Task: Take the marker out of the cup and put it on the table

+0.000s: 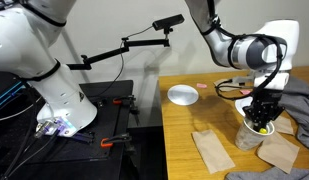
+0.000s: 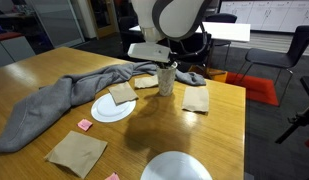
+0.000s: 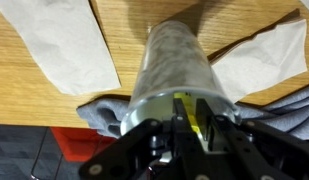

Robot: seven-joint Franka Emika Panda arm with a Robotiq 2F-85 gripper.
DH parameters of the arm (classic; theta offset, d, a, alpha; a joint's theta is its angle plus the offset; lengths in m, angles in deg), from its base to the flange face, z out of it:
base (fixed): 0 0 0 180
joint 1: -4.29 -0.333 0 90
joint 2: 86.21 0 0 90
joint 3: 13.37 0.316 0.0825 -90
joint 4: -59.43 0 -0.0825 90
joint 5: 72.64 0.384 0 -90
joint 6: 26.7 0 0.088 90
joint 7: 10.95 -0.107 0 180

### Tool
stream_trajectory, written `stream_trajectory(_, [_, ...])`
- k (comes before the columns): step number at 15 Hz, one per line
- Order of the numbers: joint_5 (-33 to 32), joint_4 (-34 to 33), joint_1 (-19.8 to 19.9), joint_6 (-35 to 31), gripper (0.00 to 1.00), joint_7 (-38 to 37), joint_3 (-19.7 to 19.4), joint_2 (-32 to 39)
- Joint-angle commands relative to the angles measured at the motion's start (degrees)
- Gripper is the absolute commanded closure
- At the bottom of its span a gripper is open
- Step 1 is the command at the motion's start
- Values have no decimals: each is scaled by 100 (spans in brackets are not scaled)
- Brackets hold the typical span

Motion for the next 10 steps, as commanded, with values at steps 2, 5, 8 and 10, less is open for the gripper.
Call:
stream_trajectory(2, [52,170,-215,126,96,58,-144,-251])
stream_trajectory(5, [-23,336,-357,129,96,-10,-221,-455])
stream_trajectory(8, [-106,520,-520,184,96,-51,-319,-728])
stream_trajectory(10, [-186,642,-626,288,96,-88,-373,-929])
